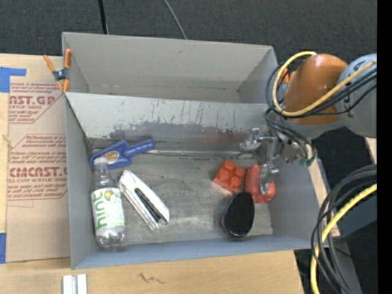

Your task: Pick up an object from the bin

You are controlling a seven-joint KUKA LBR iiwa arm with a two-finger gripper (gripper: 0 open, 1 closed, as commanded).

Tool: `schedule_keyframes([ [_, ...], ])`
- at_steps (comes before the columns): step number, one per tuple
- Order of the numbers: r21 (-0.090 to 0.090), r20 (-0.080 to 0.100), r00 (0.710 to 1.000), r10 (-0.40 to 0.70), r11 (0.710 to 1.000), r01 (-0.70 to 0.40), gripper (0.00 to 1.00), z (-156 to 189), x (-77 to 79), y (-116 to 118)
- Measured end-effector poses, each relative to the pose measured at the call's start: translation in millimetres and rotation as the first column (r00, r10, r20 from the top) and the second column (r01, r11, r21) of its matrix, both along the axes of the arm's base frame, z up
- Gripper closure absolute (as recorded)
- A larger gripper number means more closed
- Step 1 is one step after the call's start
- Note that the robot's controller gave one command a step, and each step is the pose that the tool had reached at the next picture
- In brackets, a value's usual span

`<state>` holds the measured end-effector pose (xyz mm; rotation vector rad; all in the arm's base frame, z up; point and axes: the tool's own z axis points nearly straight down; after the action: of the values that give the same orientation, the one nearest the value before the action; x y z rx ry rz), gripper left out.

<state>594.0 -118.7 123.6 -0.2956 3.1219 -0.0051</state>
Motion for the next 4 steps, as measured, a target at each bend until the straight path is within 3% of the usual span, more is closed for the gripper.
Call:
schedule_keyframes([
  [1, 0.003, -0.015, 0.976, 0.219, 0.976, -0.219, 0.00, -14.8, 0.7, 15.8],
  [2, 0.004, -0.001, 0.990, 0.141, 0.990, -0.141, 0.00, 8.8, -4.8, 48.0],
  [3, 0.000, 0.001, 0.961, 0.275, 0.961, -0.275, 0.00, -33.8, -11.0, 49.9],
  [4, 0.006, -0.002, 0.994, 0.113, 0.994, -0.113, 1.00, -51.4, -7.1, 44.7],
])
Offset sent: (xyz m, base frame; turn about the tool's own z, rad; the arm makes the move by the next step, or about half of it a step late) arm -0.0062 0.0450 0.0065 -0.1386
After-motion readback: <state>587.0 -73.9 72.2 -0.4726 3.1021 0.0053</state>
